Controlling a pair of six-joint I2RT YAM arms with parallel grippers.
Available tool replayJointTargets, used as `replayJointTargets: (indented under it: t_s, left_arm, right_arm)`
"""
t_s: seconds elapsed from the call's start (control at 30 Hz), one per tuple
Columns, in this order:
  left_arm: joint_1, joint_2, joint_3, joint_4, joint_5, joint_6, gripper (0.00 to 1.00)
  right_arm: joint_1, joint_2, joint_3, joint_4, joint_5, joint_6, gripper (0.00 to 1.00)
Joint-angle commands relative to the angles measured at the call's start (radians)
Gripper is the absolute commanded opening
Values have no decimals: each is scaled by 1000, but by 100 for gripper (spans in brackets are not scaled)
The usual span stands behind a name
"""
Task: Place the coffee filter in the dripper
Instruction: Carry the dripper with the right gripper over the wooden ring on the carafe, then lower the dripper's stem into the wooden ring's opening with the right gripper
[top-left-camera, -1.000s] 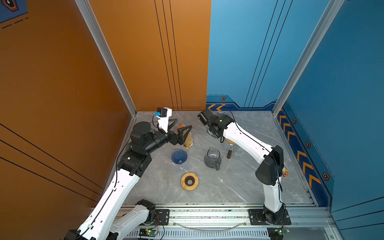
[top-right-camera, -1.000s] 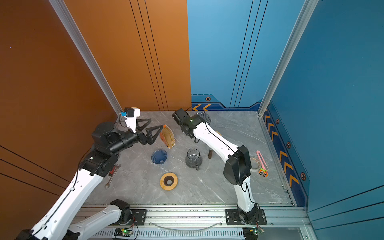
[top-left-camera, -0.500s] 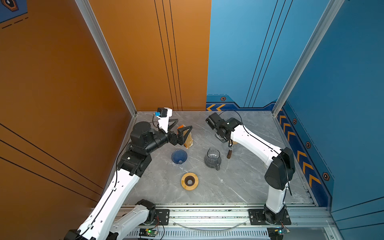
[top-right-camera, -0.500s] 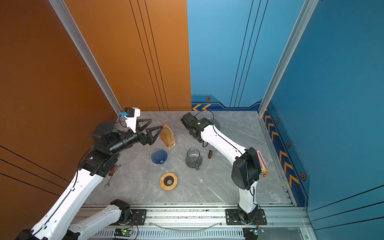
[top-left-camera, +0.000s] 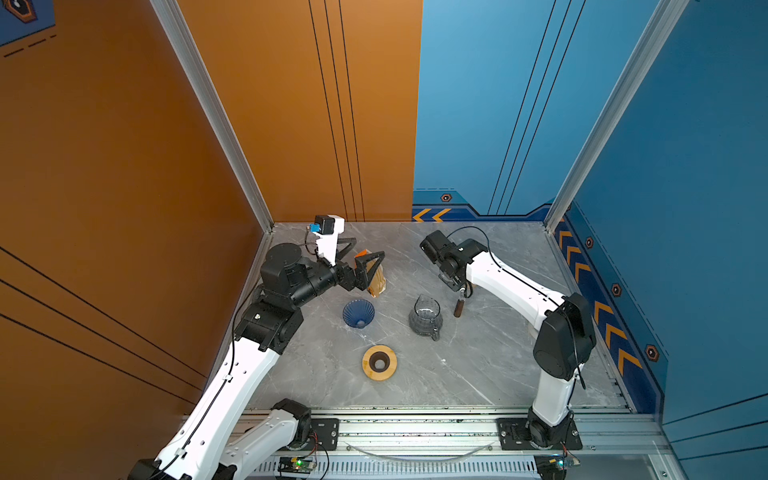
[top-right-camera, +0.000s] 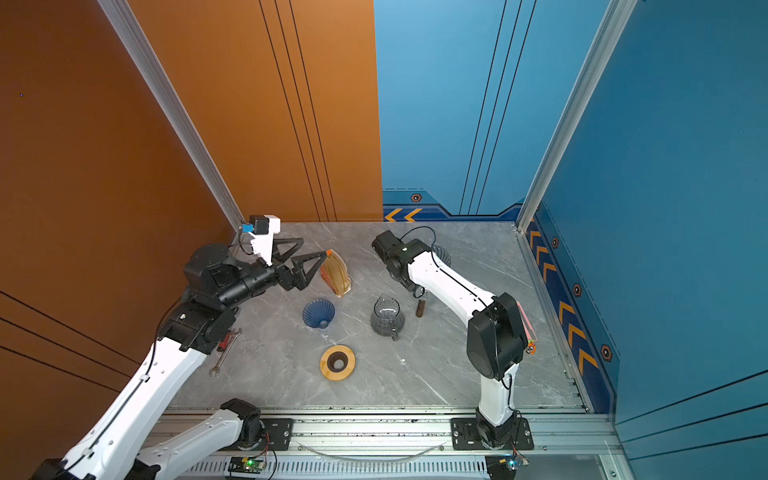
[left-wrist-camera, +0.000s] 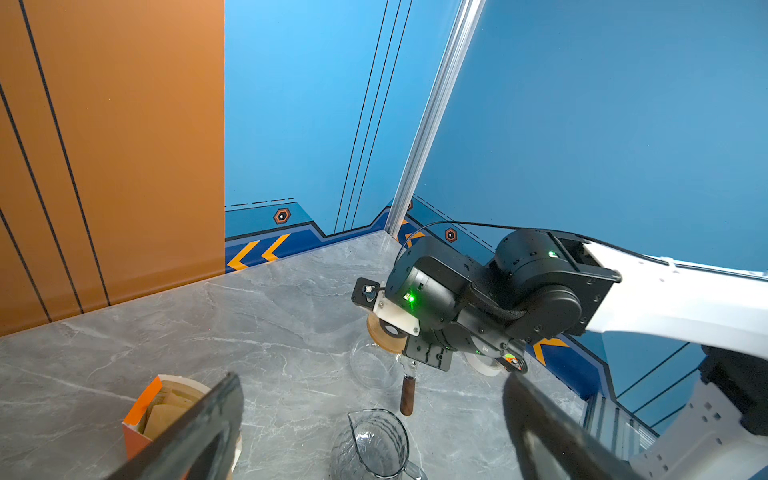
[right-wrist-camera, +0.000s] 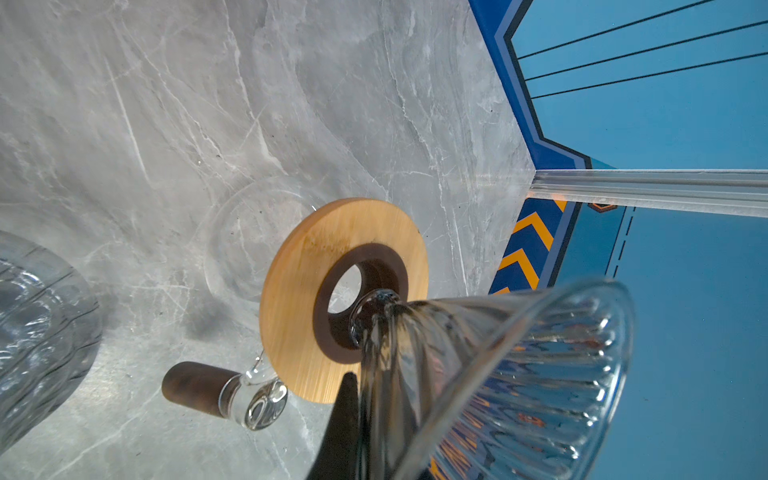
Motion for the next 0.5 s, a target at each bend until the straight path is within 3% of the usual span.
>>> replayJointTargets:
  t_s: [0.0, 0.47]
  left_arm:
    - [10, -2, -14, 28, 25, -7, 98]
    - [11, -4, -15, 28, 24, -5, 98]
  right_arm:
    - [-8, -34, -8, 17, -16, 17, 8]
    - [-37, -12, -14, 36, -108, 11, 8]
